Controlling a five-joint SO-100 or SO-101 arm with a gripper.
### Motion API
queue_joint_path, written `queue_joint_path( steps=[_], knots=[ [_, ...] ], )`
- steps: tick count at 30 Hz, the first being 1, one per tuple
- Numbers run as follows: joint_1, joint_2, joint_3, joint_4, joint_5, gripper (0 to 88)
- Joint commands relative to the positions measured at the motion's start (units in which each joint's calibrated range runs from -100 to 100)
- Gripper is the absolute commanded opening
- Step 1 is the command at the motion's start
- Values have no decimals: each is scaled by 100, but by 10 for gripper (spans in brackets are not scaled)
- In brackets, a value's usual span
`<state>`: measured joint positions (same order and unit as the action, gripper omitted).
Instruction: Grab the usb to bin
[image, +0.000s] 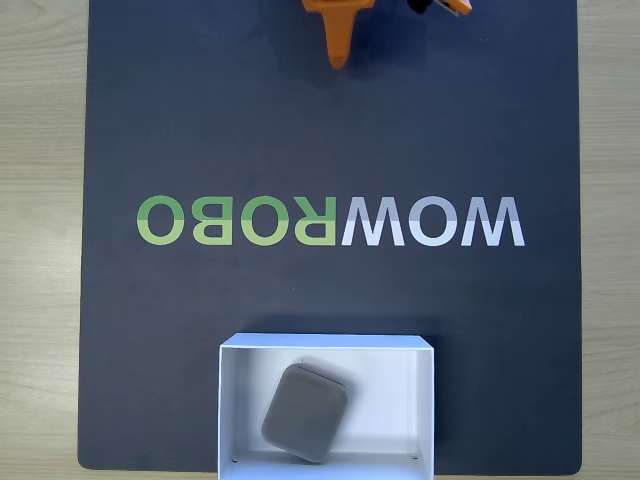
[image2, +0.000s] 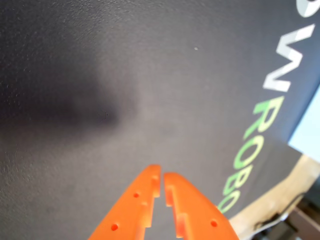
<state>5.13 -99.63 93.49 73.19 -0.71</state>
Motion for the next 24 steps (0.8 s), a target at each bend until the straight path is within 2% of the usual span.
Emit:
queue_joint_path(
  steps=[1,24],
  knots=[
    [43,48,-180,62,18,9],
    [43,48,-180,62,18,9]
  ],
)
